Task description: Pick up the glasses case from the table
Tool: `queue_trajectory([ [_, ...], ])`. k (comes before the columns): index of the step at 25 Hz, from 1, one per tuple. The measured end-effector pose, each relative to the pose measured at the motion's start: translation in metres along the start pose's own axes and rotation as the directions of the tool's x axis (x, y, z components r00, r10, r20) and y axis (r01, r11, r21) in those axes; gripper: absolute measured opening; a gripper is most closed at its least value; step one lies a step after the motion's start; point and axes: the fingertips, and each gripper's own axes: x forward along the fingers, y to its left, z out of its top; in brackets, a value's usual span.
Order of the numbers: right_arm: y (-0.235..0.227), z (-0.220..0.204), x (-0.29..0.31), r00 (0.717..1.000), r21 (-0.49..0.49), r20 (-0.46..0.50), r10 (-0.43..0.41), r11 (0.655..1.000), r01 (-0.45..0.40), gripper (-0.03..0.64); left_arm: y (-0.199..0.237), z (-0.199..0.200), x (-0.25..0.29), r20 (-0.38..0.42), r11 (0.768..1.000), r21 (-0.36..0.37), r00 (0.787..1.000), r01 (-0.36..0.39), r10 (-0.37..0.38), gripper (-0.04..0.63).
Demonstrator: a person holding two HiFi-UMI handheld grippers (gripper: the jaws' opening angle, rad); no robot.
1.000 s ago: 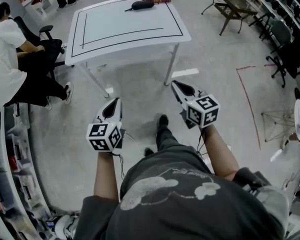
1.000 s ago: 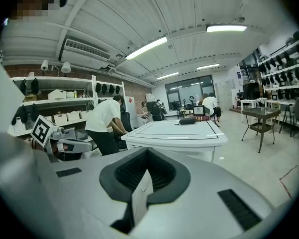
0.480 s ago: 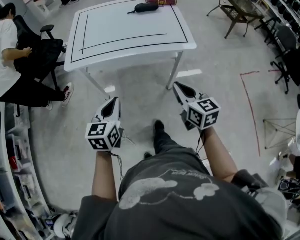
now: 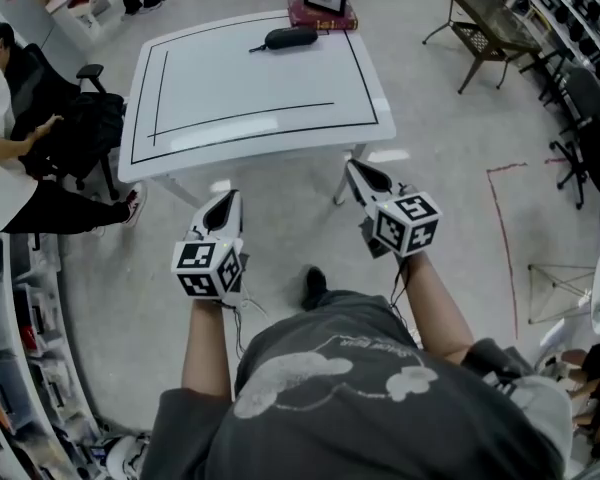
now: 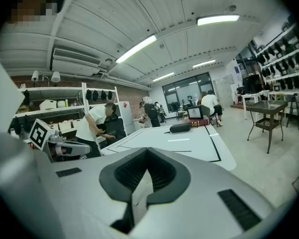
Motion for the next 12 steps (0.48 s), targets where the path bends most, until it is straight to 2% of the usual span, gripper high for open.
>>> queue_trajectory([
  [7, -0.042, 0.020, 0.038, 0.999, -0.005, -0.001, 0.045, 0.999, -0.045, 0.000, 0.015, 0.024, 0.044, 0.017, 0.998, 0.015, 0.998, -0.060, 0.060, 0.002],
  [12, -0.059, 0.018, 0.053, 0.998, 0.008, -0.021, 0.054, 0.999, -0.053, 0.000, 0.024, 0.025, 0.056, 0.007, 0.995, 0.005, 0.995, -0.095, 0.095, 0.002],
])
